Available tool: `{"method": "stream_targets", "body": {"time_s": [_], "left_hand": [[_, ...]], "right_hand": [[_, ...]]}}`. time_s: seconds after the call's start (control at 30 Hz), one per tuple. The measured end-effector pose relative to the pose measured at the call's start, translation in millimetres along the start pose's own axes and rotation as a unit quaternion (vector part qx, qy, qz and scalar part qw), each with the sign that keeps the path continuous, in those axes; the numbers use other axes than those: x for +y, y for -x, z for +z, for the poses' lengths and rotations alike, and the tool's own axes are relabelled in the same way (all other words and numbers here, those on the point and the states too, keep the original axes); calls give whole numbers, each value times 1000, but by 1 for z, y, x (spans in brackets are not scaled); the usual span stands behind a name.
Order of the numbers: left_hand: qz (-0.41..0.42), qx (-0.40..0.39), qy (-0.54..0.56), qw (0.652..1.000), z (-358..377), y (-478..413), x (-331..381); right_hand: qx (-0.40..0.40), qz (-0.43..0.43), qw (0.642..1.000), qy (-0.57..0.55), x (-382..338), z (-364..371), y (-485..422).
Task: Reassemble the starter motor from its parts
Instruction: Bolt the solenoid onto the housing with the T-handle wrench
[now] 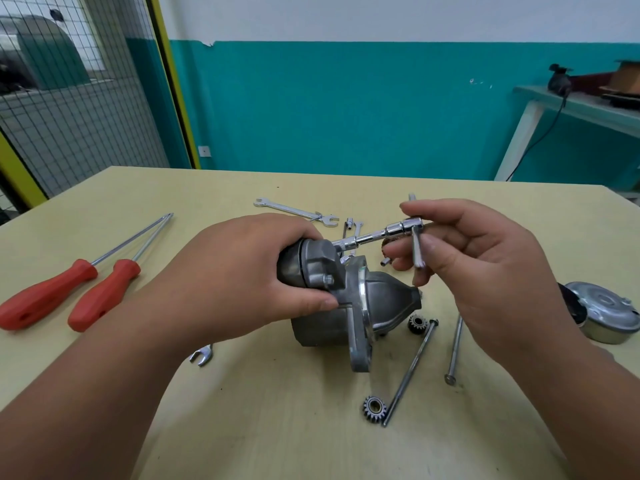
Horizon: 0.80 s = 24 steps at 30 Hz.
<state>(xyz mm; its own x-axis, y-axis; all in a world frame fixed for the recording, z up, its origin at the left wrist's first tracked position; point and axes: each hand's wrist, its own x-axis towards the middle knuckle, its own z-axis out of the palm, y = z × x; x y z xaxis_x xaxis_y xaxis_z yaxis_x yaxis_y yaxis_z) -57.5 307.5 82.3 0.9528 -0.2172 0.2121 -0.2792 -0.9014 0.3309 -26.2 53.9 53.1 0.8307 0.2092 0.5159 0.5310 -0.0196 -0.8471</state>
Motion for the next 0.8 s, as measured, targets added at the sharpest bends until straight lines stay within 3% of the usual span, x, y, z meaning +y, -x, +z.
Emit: {"method": "stream_targets", "body": {"time_s": [0.27, 0.8], "left_hand": [[2, 3, -2, 1000, 0, 0, 1], [5, 4, 2, 1000, 1, 0, 1]], "right_hand": [[42, -15, 993, 107, -2, -4, -4], [34, 24, 999, 23, 0, 3, 2]]}}
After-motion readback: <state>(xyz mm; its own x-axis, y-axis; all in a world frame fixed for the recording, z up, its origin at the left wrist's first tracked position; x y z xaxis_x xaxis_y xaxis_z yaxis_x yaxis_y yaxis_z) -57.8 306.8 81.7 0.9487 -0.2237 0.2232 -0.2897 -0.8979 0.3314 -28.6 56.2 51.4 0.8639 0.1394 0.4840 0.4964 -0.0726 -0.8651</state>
